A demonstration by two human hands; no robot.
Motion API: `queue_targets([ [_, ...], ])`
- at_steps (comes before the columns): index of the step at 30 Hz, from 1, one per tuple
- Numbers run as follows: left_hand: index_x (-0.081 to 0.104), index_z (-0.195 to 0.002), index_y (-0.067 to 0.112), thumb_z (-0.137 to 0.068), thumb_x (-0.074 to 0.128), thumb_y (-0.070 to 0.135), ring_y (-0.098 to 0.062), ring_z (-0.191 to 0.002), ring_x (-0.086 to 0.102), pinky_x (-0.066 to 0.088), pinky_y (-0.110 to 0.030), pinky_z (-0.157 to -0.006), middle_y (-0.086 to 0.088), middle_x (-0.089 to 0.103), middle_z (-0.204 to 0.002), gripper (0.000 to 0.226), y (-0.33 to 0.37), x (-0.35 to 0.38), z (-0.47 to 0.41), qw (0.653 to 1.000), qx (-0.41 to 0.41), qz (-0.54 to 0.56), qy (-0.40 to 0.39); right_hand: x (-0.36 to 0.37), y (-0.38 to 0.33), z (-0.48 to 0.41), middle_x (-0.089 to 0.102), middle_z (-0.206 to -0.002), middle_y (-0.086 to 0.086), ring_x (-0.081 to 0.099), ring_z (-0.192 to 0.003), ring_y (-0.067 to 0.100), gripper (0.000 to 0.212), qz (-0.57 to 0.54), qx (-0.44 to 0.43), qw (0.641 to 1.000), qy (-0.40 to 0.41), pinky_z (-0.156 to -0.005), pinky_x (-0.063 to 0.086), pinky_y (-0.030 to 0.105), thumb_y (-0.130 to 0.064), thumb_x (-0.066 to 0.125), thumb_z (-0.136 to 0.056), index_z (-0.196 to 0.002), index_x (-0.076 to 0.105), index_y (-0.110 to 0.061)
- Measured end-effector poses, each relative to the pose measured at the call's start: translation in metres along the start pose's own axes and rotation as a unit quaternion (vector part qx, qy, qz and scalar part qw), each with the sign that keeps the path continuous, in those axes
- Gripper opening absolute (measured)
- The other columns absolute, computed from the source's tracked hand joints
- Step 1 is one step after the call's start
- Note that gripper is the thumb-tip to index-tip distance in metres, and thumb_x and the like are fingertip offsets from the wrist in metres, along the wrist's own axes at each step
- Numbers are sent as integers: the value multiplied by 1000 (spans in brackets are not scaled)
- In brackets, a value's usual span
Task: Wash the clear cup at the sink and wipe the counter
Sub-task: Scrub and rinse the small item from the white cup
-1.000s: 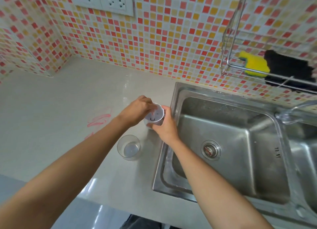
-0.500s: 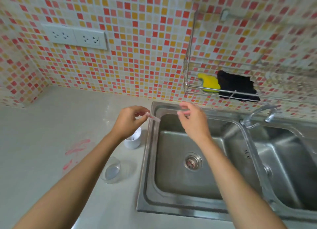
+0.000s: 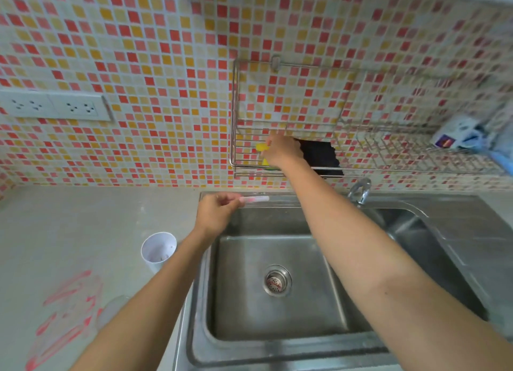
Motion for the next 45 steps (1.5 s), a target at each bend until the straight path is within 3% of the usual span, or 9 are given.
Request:
queue_targets([
  [4, 78, -89, 15, -82, 75, 27, -15, -93, 71, 54, -41, -94, 5, 77, -89, 14, 0, 9, 5, 999, -18, 44, 18, -26, 0, 11, 66, -103, 5, 61, -98, 23, 15, -101, -51, 991, 69, -70, 46, 23, -13, 57, -92, -102, 68, -11],
  [10, 78, -94, 10, -82, 76, 20, -2, -79, 69, 52, -23, -81, -1, 77, -90, 16, 19, 34, 9, 994, 12, 107, 23, -65, 26, 138, 64, -109, -2, 50, -97, 10, 36, -256, -206, 892, 310, -85, 39, 15, -7, 64, -86, -119, 67, -21],
  [18, 79, -94, 11, -83, 74, 19, 1, -72, 60, 47, -12, -67, -2, 76, -88, 15, 20, 104, 20, 992, -8, 128, -17, 5, 106, 143, 58, -95, 2, 54, -89, 24, 44, -180, -129, 948, 226, -83, 31, 11, 2, 67, -78, -120, 67, -12],
  [22, 78, -87, 7, -84, 70, 3, 2, -66, 63, 49, -13, -65, 2, 75, -75, 9, 11, 121, 24, 994, -24, 108, 16, 18, 108, 150, 56, -92, 2, 47, -88, 19, 39, -169, -177, 953, 176, -82, 34, 15, -1, 66, -78, -115, 69, -15],
  [26, 77, -80, 13, -83, 69, 2, -5, -69, 65, 53, -20, -71, -1, 75, -76, 14, 6, 129, 30, 994, -33, 92, 53, 22, 145, 136, 50, -89, -3, 50, -89, 22, 35, -203, -96, 964, 141, -76, 29, 1, 2, 61, -84, -115, 70, -13],
  [34, 76, -74, 17, -83, 72, 6, -13, -73, 66, 53, -29, -77, -3, 75, -76, 15, 7, 146, 35, 992, -39, 70, 94, 22, 162, 143, 48, -94, 3, 48, -82, -18, 34, -293, -85, 947, 97, -65, 31, -4, 3, 56, -90, -121, 65, -8],
  [38, 78, -79, 12, -81, 72, 7, -10, -69, 66, 56, -33, -77, -5, 75, -77, 8, 4, 152, 36, 991, -45, 67, 106, 20, 147, 156, 49, -93, 0, 46, -80, -6, 37, -291, -163, 939, 89, -70, 32, -1, 1, 57, -90, -123, 64, -13],
  [42, 76, -78, 11, -82, 74, 9, -7, -63, 62, 54, -29, -74, -2, 72, -71, 5, 1, 160, 40, 986, -60, 71, 135, 20, 179, 144, 50, -92, 0, 44, -78, -2, 38, -286, -111, 946, 103, -77, 40, 13, 0, 57, -89, -123, 64, -16],
  [45, 76, -83, 5, -81, 71, 5, -10, -67, 64, 55, -30, -76, -9, 74, -77, 5, 2, 165, 40, 985, -68, 87, 134, 22, 165, 156, 48, -96, -4, 44, -83, 2, 40, -271, -184, 940, 93, -82, 33, 4, -7, 62, -89, -127, 61, -17],
])
Point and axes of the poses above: each hand's wrist, its own z-axis away from the middle knuckle, its own x-axis out of the palm, y = z × x, the point moved 8 cm from there along -z, towards the middle knuckle
